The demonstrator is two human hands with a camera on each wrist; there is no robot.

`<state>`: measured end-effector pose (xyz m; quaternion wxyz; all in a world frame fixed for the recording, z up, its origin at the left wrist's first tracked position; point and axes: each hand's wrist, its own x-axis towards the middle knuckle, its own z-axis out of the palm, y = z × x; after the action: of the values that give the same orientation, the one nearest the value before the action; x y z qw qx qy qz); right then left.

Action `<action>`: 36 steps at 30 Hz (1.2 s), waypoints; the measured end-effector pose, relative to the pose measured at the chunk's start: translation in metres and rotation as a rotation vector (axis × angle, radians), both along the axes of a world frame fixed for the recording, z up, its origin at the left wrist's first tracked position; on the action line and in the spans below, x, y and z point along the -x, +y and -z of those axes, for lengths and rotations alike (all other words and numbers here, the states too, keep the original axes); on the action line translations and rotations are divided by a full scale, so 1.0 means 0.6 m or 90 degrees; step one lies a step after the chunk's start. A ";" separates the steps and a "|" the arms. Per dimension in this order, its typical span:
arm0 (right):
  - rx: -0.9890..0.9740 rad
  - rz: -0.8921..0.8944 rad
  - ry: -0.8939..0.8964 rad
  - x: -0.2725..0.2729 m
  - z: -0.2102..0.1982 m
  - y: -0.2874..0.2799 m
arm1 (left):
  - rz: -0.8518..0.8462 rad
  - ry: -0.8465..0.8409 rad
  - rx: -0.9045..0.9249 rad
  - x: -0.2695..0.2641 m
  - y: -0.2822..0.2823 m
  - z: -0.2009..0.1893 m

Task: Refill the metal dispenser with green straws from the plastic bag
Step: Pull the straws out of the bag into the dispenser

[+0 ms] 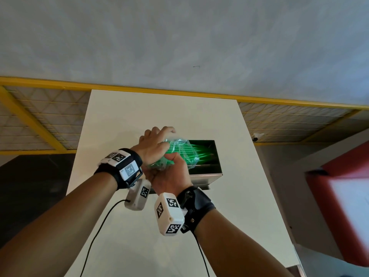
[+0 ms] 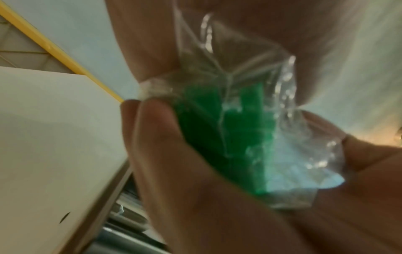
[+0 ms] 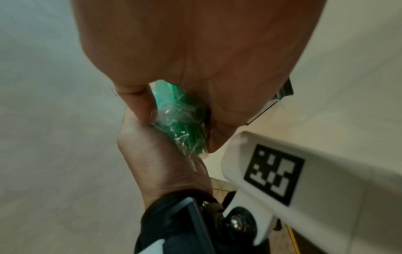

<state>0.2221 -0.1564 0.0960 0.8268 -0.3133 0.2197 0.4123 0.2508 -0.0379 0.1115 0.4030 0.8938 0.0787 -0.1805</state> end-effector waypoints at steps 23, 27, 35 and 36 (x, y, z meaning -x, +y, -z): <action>0.897 -0.413 -0.674 -0.030 -0.026 -0.061 | -0.088 0.024 0.044 -0.022 0.025 0.005; 0.964 -0.320 -0.778 -0.047 -0.042 -0.079 | -0.082 0.017 0.027 -0.025 0.023 0.004; 0.865 -0.347 -0.702 -0.058 -0.002 -0.041 | -0.094 -0.020 0.105 -0.029 0.011 0.010; 0.854 -0.330 -0.693 -0.061 0.001 -0.040 | -0.093 -0.013 0.122 -0.027 0.014 0.010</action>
<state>0.2588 -0.1802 0.0953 0.3414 -0.9213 -0.0849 0.1656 0.2669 -0.0298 0.1057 0.4992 0.8450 0.1216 -0.1482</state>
